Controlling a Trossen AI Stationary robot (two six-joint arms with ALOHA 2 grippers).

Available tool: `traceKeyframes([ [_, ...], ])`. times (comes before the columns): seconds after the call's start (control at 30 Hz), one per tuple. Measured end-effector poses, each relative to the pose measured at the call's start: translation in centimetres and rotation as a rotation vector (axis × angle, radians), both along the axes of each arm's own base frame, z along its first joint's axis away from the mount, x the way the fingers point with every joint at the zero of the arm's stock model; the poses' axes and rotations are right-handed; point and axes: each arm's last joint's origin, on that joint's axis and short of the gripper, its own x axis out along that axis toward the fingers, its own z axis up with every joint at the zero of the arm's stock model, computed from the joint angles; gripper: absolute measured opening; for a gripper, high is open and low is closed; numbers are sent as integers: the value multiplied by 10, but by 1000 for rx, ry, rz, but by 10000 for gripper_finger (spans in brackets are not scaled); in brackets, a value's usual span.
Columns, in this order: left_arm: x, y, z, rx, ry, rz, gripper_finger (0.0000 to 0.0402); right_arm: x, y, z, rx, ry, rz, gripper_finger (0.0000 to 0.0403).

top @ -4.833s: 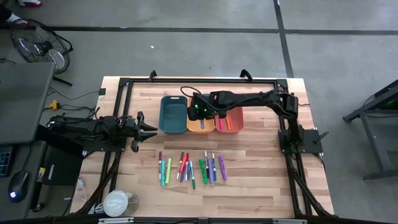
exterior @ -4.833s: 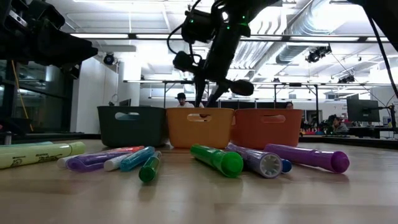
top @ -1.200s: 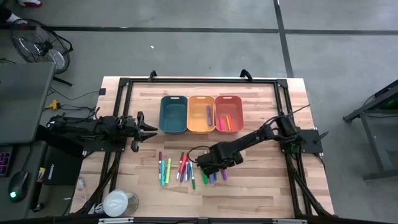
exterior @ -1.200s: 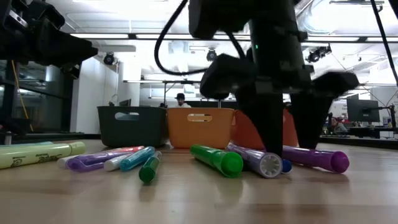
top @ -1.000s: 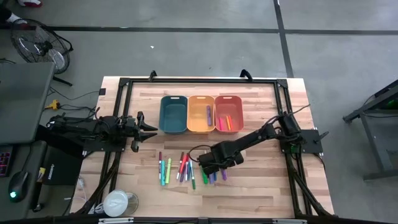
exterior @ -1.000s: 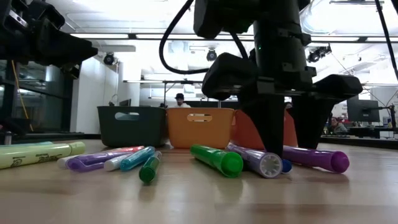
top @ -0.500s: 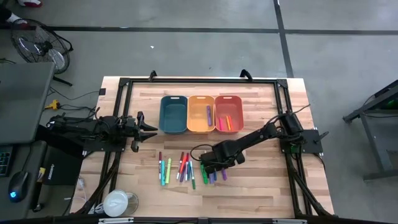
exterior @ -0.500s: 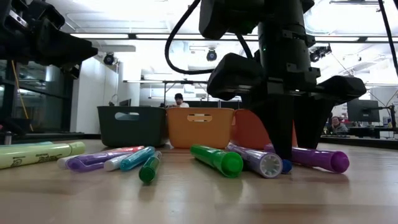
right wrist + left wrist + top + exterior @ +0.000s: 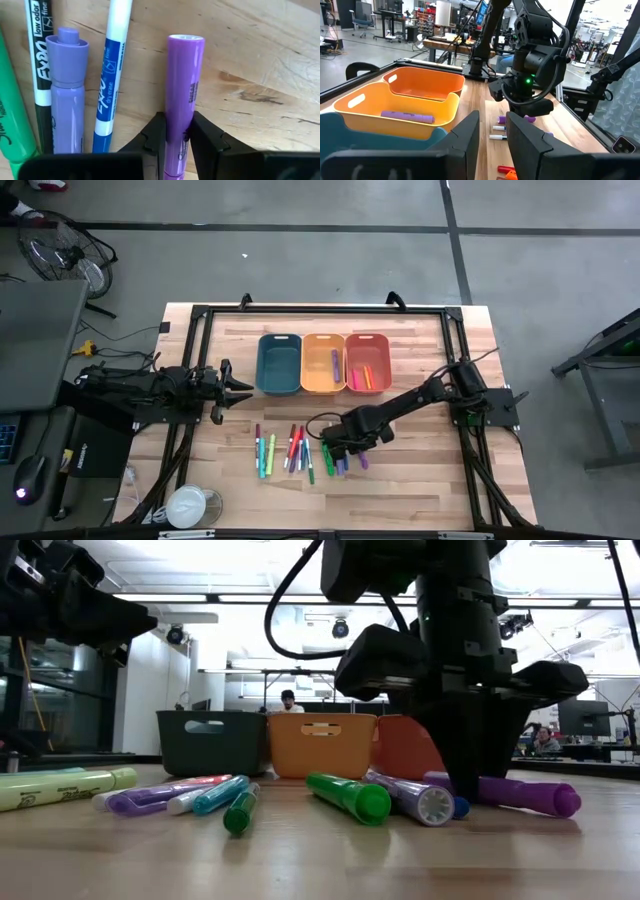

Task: Pick & Place Markers
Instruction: Put the violet highlighter pen into the yellow bin

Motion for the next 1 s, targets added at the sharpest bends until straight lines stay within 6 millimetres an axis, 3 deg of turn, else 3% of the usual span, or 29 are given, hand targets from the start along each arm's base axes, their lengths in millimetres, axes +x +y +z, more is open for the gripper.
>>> traceKeyframes([
  [0.5,0,0,0,0,0,0,94,5,-1,38,-34,-58,56,56],
  [0.73,0,0,0,0,0,0,94,6,-11,59,-31,-126,29,56],
  [1.0,0,0,0,0,-1,0,94,23,-32,82,-49,-220,36,56],
])
